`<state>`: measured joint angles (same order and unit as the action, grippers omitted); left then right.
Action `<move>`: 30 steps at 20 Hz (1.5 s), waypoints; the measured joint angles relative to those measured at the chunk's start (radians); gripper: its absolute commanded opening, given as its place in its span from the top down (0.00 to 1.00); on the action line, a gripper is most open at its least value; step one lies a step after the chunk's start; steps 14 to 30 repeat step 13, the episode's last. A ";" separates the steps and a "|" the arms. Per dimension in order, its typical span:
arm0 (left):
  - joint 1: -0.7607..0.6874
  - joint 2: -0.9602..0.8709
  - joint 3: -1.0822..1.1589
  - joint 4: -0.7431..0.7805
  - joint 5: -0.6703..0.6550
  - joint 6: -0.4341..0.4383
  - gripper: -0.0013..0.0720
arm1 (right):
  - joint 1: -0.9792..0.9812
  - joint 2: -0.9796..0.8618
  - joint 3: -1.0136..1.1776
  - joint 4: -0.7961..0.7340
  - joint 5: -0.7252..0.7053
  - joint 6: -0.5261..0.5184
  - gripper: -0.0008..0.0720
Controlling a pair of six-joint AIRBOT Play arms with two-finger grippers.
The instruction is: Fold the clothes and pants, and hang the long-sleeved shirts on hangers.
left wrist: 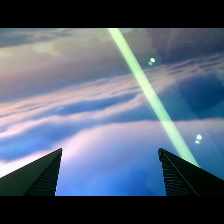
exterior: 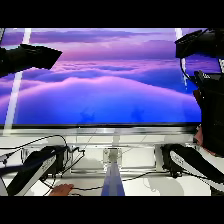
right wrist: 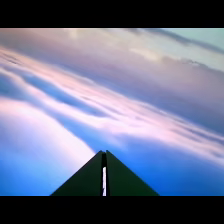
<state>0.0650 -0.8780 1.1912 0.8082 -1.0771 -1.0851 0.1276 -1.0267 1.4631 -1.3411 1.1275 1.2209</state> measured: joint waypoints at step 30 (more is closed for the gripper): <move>0.000 0.000 0.000 0.000 0.000 0.000 0.04 | 0.036 -0.009 0.000 0.001 -0.023 -0.044 0.95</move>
